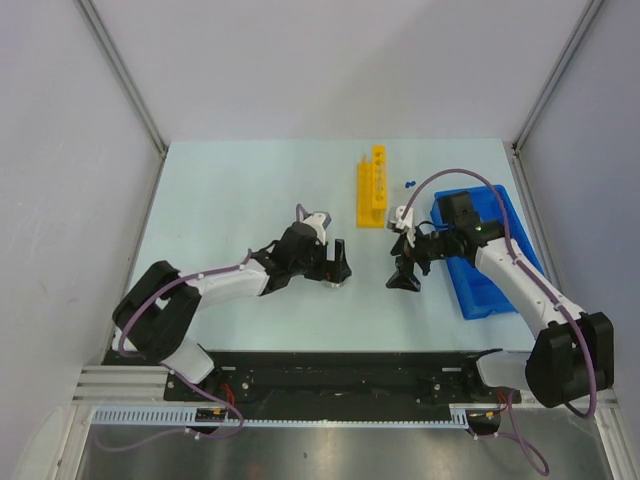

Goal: Organize the chemistry lab equipment

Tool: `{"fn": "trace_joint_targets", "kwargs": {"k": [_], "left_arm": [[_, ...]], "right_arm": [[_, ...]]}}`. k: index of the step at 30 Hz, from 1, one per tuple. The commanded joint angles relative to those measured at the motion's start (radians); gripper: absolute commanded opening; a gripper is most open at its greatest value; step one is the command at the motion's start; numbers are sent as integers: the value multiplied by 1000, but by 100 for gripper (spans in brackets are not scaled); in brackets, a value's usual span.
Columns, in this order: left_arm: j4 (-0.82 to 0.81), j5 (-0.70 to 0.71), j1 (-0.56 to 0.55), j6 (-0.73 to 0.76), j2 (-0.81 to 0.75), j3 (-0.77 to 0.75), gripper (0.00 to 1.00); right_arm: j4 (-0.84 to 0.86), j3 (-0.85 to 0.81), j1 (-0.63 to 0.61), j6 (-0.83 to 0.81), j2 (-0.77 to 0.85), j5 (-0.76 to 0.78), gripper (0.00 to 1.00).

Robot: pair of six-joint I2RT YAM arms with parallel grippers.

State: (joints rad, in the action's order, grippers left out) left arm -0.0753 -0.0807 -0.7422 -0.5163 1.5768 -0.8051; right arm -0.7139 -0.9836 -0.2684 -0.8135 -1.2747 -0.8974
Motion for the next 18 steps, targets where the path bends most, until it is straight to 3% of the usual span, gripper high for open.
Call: {"fn": "trace_joint_targets", "kwargs": {"k": [1,5,9,14,18], "left_arm": [[-52,65,-5,-21,-153,56,100],[-18,137,-5,1,-294,96,100],[64,188,3,36,-432,99,100],[230,208,58,87,-619,84,100],[360,164,179,136,-734,26,100]], "right_arm": [[-2,-24,-109,-50,18,109,100],[25,-27,-195,-142,0,184,100],[62,-32,-227,-239,-66,163,100],[200,-32,-319,-179,-150,296,100],[312,-33,-406,-112,-215,376,100]]}}
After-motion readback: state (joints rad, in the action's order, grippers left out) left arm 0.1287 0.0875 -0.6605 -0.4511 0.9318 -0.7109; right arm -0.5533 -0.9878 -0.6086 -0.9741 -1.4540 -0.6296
